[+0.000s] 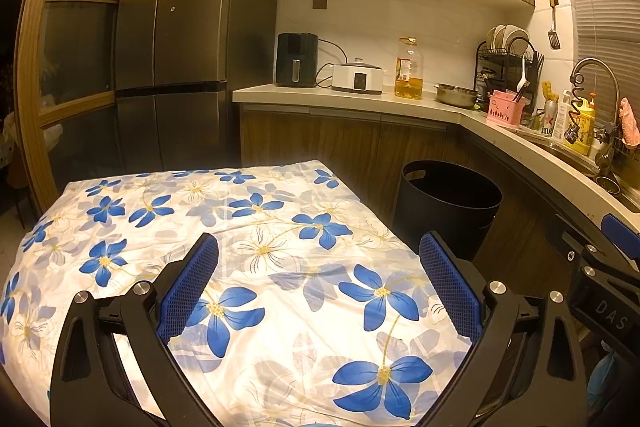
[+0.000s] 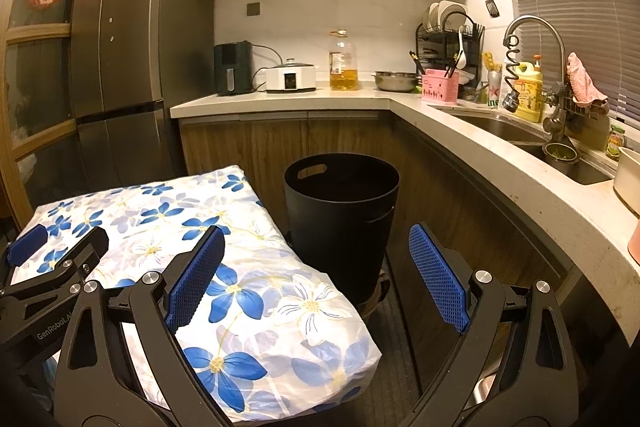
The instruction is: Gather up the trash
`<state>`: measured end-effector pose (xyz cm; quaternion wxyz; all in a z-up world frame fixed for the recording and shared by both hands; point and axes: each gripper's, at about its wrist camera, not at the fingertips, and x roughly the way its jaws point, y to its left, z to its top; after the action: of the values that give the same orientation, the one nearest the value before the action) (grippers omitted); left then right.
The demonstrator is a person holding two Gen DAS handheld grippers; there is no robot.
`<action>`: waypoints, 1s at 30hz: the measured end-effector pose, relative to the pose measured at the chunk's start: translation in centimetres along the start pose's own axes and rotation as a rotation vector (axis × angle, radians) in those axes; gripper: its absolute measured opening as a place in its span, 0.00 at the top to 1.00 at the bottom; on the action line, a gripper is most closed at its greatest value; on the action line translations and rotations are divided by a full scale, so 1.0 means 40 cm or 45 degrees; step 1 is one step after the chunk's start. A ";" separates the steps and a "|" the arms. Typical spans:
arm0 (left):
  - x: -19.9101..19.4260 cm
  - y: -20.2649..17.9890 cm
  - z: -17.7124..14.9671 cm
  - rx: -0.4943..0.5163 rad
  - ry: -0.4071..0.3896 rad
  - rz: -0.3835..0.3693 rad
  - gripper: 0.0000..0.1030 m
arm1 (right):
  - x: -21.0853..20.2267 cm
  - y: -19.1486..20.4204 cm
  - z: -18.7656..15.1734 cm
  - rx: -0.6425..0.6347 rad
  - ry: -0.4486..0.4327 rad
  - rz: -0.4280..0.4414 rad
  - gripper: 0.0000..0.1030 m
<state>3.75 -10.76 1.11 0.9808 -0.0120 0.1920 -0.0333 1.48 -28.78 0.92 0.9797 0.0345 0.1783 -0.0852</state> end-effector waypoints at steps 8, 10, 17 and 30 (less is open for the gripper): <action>0.004 0.006 0.009 -0.006 0.003 0.003 0.06 | 0.003 0.001 0.001 0.000 0.002 0.003 0.11; 0.003 0.005 0.009 -0.005 0.001 0.005 0.06 | 0.004 0.001 0.000 0.000 0.001 0.003 0.11; 0.003 0.006 0.011 -0.005 0.001 0.006 0.06 | 0.005 0.000 0.003 0.001 0.003 0.006 0.11; 0.002 0.005 0.012 -0.005 0.000 0.002 0.06 | 0.006 0.000 0.004 -0.001 0.002 0.009 0.11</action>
<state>4.01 -10.56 1.51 0.9807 -0.0137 0.1921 -0.0322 1.76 -28.82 0.98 0.9798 0.0347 0.1791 -0.0819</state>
